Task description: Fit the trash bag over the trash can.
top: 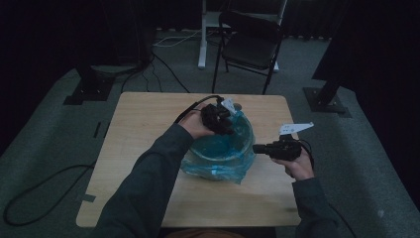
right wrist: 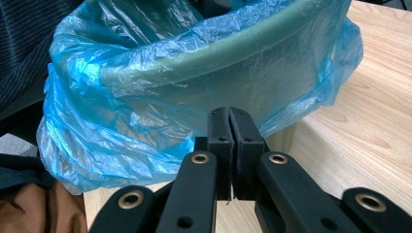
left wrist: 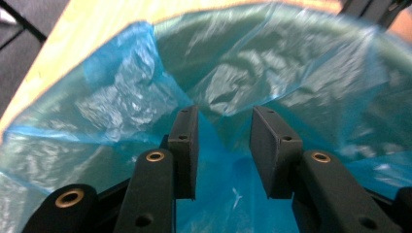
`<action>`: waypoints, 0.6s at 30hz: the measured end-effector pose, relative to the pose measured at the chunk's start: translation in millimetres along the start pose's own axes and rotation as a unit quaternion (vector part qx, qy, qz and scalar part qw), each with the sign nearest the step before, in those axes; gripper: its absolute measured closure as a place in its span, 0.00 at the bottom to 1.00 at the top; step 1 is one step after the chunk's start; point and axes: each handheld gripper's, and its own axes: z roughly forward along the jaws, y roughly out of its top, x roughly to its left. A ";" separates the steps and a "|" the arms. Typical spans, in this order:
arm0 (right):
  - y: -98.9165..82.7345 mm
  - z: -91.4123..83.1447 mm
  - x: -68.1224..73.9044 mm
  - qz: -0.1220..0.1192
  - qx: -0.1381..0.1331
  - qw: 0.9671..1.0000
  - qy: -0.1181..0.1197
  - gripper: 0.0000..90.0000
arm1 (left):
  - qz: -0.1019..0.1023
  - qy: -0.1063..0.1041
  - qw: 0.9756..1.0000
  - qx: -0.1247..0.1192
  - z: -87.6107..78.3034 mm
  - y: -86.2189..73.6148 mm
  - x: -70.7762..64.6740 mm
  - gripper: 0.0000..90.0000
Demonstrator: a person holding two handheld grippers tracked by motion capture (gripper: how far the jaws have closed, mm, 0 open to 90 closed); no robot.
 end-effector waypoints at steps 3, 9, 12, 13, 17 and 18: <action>0.0 -0.3 0.1 0.000 0.000 1.000 0.000 0.98 | 0.006 -0.002 1.000 0.015 4.5 -0.1 -1.9 0.69; -0.5 -0.4 -0.1 0.001 -0.002 1.000 0.001 0.98 | 0.010 0.013 0.999 0.038 10.9 0.9 -3.7 0.69; -0.6 -0.2 0.0 0.000 -0.002 1.000 0.001 0.98 | 0.019 0.027 0.997 0.063 16.1 1.4 -5.7 0.69; -0.4 -0.4 0.2 0.000 -0.002 1.000 0.000 0.98 | 0.020 0.030 0.997 0.072 17.8 1.6 -6.0 0.68; -0.4 -1.1 0.3 -0.001 -0.003 1.000 0.000 0.98 | 0.023 0.047 0.993 0.102 23.8 1.9 -6.3 0.67; -0.5 -1.3 0.2 -0.001 -0.003 1.000 -0.001 0.98 | 0.022 0.050 0.993 0.108 25.1 2.0 -6.3 0.66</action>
